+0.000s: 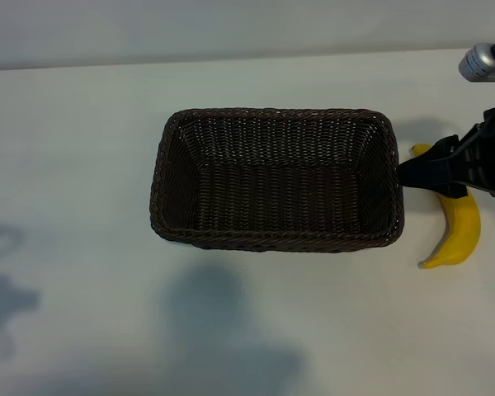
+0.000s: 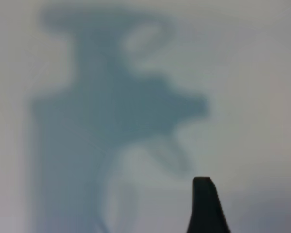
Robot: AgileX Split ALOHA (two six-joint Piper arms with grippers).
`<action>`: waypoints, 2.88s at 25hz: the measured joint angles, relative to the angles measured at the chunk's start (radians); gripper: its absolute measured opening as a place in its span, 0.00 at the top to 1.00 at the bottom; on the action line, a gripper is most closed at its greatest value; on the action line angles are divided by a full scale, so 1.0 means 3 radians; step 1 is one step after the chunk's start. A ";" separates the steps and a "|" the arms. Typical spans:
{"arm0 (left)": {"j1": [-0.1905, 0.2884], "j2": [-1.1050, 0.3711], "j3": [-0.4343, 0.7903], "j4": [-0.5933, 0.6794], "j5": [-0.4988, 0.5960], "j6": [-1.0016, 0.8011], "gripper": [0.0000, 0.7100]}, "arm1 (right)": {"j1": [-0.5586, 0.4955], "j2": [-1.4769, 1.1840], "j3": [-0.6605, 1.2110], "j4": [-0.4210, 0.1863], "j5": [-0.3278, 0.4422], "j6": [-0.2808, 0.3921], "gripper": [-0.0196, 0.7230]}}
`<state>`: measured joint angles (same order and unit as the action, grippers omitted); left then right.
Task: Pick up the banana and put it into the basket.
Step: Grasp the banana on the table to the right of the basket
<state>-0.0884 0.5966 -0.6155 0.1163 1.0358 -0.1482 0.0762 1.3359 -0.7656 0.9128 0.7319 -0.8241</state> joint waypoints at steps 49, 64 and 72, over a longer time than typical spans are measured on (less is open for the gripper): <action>0.0558 -0.2014 0.0390 -0.0117 0.0035 0.0279 0.32 | 0.0000 0.0912 -0.1461 -0.2129 0.0599 0.2101 0.21; 0.0558 -0.2014 0.0390 -0.0117 0.0032 0.0282 0.32 | 0.0000 0.1423 -0.1465 -0.2676 0.0772 0.2677 0.21; 0.0558 -0.2014 0.0390 -0.0117 0.0032 0.0282 0.32 | 0.0000 0.1674 -0.1468 -0.2663 0.0665 0.2671 0.21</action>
<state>0.0791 -0.0077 -0.4984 0.0811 1.0454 -0.0635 0.0762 1.8380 -1.2060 0.1139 0.9315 -0.0229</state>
